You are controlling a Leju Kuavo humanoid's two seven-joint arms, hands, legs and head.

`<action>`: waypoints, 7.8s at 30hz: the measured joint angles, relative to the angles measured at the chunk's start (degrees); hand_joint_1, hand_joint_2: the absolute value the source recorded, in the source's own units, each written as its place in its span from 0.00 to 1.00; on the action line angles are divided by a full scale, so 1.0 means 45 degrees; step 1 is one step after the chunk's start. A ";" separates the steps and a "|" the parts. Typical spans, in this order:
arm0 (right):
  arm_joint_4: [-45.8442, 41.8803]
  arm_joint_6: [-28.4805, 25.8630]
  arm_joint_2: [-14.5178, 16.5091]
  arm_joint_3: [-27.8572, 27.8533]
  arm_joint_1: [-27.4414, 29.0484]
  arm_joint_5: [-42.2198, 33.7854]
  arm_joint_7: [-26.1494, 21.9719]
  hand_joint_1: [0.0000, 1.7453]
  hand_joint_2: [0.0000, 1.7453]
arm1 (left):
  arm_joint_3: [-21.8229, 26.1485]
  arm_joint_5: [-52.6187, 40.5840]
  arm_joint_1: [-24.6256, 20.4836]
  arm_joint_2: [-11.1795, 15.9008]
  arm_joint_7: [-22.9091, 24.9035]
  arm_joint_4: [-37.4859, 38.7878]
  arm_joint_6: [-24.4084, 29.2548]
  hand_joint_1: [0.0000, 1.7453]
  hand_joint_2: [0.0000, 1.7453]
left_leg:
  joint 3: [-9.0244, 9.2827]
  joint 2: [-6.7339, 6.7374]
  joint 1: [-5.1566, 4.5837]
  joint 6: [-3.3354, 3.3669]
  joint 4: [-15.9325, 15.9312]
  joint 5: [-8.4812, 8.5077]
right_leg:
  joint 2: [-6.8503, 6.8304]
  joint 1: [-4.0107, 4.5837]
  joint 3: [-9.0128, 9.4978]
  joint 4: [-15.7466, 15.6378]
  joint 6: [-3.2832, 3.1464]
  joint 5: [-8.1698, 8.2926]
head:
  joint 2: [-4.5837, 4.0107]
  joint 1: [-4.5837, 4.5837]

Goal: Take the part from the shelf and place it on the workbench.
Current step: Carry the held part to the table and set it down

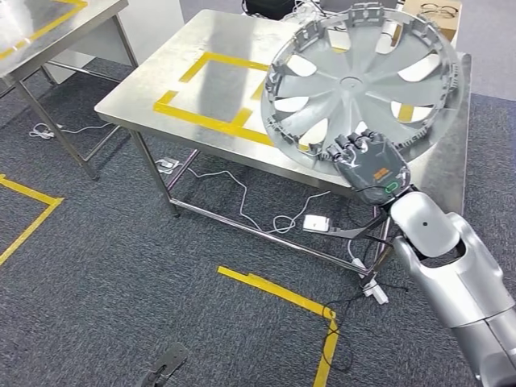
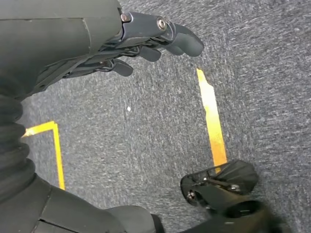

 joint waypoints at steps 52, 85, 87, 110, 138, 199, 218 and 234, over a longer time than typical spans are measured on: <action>0.1786 -0.1261 0.0389 0.0559 0.0763 -0.0637 0.0312 1.00 1.00 | -0.0012 -0.0011 0.0143 0.0038 0.0126 0.0010 -0.0041 0.00 1.00 | 0.0898 -0.0045 -0.0053 0.0672 -0.2143 0.1171 | 0.0004 0.0169 -0.1136 0.1646 0.0359 -0.0006 | 0.0000 0.0106; 0.3676 -0.2924 0.0462 -0.1535 0.2235 -0.2780 -0.0986 1.00 1.00 | -0.0010 -0.0129 0.0185 0.0126 0.0123 0.0015 -0.0085 0.00 1.00 | 0.0911 -0.0078 -0.0082 0.0622 -0.2093 0.1043 | -0.0008 0.0192 -0.0512 0.0339 0.0275 0.0268 | 0.0000 0.0053; 0.3753 -0.2952 0.0505 -0.1599 0.2238 -0.2809 -0.1054 1.00 1.00 | -0.0007 -0.0124 0.0203 0.0130 0.0121 0.0015 -0.0101 0.00 1.00 | 0.0890 -0.0062 -0.0084 0.0501 -0.2098 0.1024 | -0.0001 0.0251 -0.0303 0.0037 0.0217 0.0185 | 0.0000 0.0040; 0.4753 -0.2409 0.0949 -0.1875 0.2190 -0.3048 -0.1335 1.00 1.00 | 0.0023 0.0061 0.0176 0.0299 -0.1121 0.0012 -0.0657 0.00 1.00 | 0.0627 -0.0006 0.0033 0.0647 -0.2177 0.1375 | 0.0002 0.0131 -0.1531 0.3296 0.0558 -0.1773 | 0.0000 0.0081; 0.5380 -0.1658 0.1087 -0.2836 0.1585 -0.5603 -0.2344 1.00 1.00 | 0.0092 0.0425 0.0112 0.0363 -0.1371 0.0010 -0.0583 0.00 1.00 | 0.0366 0.0001 -0.0028 0.0309 -0.1562 0.1246 | 0.0084 0.0147 -0.0005 -0.0012 0.0179 -0.0139 | 0.0000 -0.0029; -0.5673 -0.0472 0.0033 -0.5837 0.5278 -1.1448 -0.3452 0.00 0.00 | 0.1632 0.1675 0.0651 0.0347 -0.0551 0.0010 0.0667 0.00 0.00 | 0.1521 0.0018 -0.0008 0.0391 -0.2219 0.0767 | -0.0018 0.0136 0.0010 -0.0143 0.0433 0.0241 | 0.0000 -0.0049; -0.5974 -0.0754 -0.0079 -0.6732 0.6160 -1.2644 -0.2538 0.00 0.00 | 0.1874 0.1757 0.0719 0.0271 -0.0251 0.0010 0.0714 0.00 0.00 | 0.0630 0.0062 -0.0108 0.0206 -0.1305 0.0550 | -0.0061 0.0080 0.0663 -0.0438 0.0072 -0.0076 | 0.0000 -0.0028; -0.5408 -0.0343 0.0046 -0.7421 0.6560 -1.6065 -0.2192 0.00 0.00 | 0.1966 0.1693 0.0755 0.0259 -0.0062 0.0010 0.0741 0.00 0.00 | 0.1541 0.0090 -0.0013 0.0720 -0.2480 0.1025 | -0.0047 0.0075 -0.0618 0.1155 0.0652 -0.0725 | 0.0000 0.0048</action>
